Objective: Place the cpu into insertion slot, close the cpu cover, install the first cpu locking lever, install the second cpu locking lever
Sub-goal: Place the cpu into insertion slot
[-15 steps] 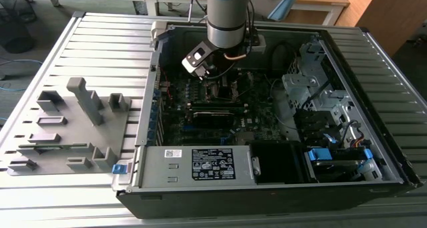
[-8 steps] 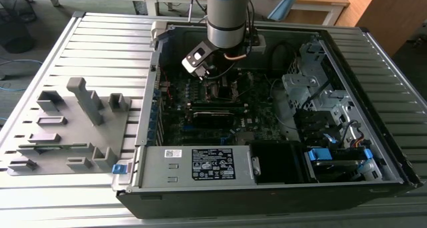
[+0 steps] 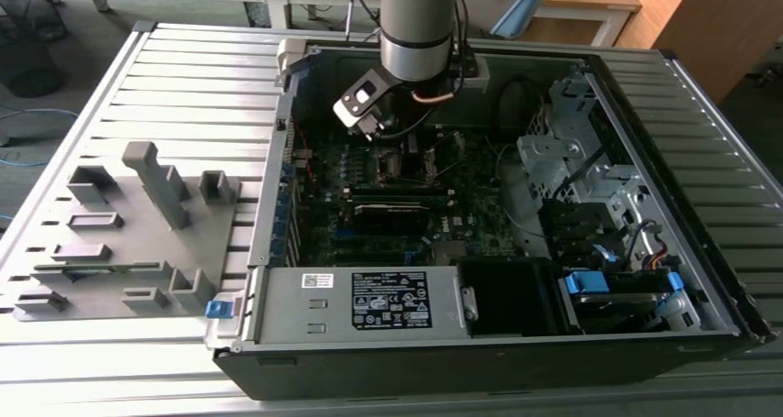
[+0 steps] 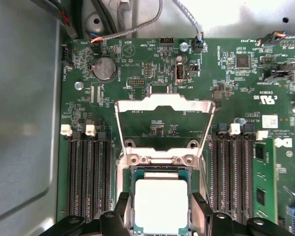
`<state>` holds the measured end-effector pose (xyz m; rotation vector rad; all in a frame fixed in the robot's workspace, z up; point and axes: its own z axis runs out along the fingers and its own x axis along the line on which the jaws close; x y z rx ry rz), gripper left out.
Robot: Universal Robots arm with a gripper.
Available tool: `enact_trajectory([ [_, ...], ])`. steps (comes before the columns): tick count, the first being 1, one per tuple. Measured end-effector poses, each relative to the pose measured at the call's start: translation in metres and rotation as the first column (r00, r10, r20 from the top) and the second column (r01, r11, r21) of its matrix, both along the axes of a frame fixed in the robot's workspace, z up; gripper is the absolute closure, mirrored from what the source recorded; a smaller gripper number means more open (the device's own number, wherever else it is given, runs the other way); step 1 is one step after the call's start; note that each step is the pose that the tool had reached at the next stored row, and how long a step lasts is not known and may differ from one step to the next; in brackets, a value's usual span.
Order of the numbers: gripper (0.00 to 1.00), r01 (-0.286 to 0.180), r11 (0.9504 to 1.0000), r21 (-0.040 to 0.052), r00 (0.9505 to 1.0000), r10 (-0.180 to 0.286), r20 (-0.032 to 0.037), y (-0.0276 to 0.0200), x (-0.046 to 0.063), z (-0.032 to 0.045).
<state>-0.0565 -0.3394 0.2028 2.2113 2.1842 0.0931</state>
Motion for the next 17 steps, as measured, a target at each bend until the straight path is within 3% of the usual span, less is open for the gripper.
enact_trajectory([
  [9,0.39,0.000,1.0000,0.0000,1.0000,0.000,0.0000,0.0000,0.000,0.0216],
  [17,0.39,0.000,1.0000,0.0000,1.0000,0.000,0.0001,0.0000,0.000,0.0247],
])
